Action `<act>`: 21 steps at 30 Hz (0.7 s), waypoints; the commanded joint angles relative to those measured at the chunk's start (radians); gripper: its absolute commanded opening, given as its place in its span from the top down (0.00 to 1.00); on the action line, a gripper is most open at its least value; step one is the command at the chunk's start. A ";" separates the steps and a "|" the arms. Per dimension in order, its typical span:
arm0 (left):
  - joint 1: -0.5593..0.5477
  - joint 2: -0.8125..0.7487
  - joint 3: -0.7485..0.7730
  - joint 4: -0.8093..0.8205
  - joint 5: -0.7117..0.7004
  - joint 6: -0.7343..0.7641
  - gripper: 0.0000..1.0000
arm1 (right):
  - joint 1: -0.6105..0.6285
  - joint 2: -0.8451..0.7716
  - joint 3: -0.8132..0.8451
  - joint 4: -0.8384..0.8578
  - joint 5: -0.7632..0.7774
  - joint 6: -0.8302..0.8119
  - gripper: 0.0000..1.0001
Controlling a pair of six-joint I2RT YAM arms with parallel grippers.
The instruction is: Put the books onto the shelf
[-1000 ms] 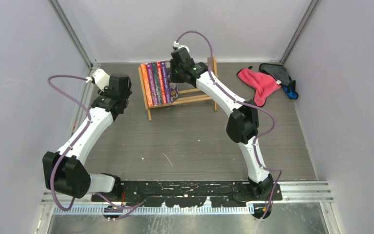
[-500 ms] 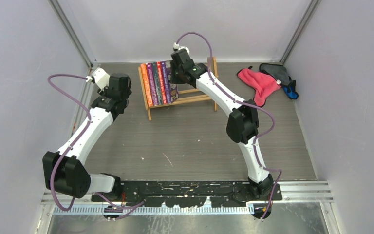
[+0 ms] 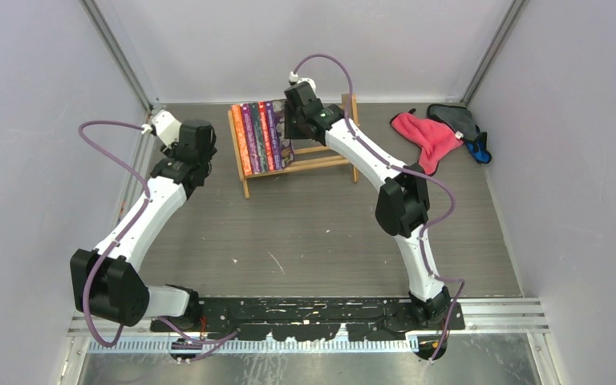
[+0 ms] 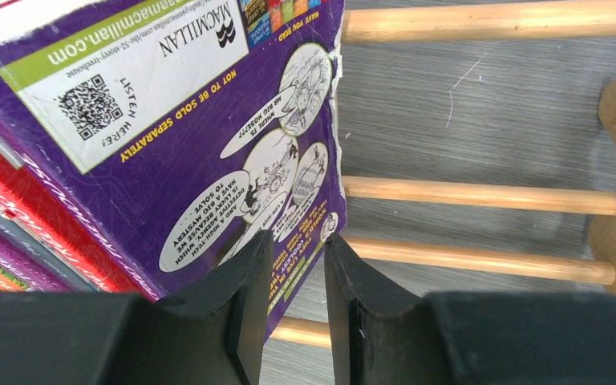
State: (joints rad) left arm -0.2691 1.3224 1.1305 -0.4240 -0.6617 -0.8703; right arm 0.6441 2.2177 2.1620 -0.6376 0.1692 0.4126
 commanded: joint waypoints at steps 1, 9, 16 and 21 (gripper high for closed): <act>-0.002 -0.018 0.012 0.050 -0.031 0.017 0.52 | -0.003 -0.116 0.004 0.036 0.040 -0.028 0.64; -0.002 -0.032 -0.023 0.190 -0.089 0.118 0.52 | -0.005 -0.310 -0.153 0.068 0.121 -0.135 0.44; -0.001 -0.037 -0.066 0.307 -0.130 0.293 0.52 | -0.008 -0.507 -0.326 0.116 0.239 -0.172 0.27; -0.001 -0.087 -0.185 0.506 -0.168 0.394 0.52 | -0.019 -0.653 -0.504 0.221 0.362 -0.150 0.06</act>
State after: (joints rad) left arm -0.2691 1.3010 1.0134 -0.1455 -0.7570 -0.5926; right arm 0.6373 1.6672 1.7554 -0.5354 0.3920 0.2676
